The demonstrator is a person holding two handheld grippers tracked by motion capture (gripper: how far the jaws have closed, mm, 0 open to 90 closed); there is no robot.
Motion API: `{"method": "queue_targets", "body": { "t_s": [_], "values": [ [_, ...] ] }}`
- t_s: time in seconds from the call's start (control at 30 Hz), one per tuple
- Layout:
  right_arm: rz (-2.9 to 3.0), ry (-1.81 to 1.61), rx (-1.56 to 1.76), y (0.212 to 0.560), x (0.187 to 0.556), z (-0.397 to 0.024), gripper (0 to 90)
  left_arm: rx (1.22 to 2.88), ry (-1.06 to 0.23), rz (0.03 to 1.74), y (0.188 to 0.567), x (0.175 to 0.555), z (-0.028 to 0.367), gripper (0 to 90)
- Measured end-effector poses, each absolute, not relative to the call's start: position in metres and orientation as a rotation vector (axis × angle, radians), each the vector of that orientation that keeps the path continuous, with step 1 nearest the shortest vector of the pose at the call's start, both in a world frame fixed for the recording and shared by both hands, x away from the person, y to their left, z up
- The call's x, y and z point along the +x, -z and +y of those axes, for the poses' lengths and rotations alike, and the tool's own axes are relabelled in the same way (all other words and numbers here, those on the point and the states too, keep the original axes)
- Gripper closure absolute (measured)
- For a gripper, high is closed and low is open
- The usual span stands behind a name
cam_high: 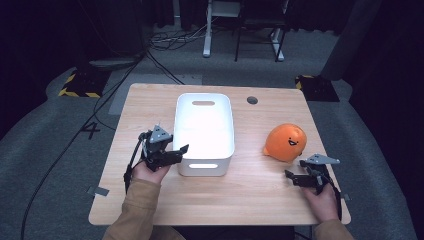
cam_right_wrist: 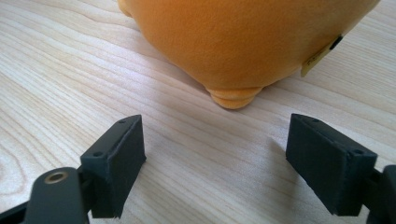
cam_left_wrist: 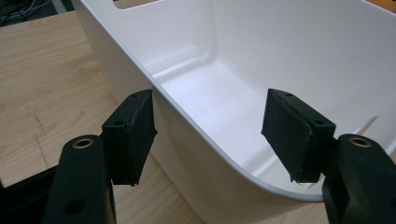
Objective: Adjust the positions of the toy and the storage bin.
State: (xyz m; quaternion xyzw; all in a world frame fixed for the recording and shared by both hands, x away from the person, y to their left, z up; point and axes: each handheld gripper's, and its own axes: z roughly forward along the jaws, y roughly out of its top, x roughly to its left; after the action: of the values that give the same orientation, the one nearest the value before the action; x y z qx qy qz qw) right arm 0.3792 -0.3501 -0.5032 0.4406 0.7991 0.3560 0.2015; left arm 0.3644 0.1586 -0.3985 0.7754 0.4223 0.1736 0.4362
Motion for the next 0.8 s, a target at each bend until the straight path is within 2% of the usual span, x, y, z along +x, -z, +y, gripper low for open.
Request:
{"method": "queue_targets", "body": {
  "t_s": [0.8],
  "values": [
    [2.232,-0.994,1.231,0.503,0.379,-0.350,19.5,1.922,-0.424,0.981,0.402,0.302,0.129,31.7]
  ]
}}
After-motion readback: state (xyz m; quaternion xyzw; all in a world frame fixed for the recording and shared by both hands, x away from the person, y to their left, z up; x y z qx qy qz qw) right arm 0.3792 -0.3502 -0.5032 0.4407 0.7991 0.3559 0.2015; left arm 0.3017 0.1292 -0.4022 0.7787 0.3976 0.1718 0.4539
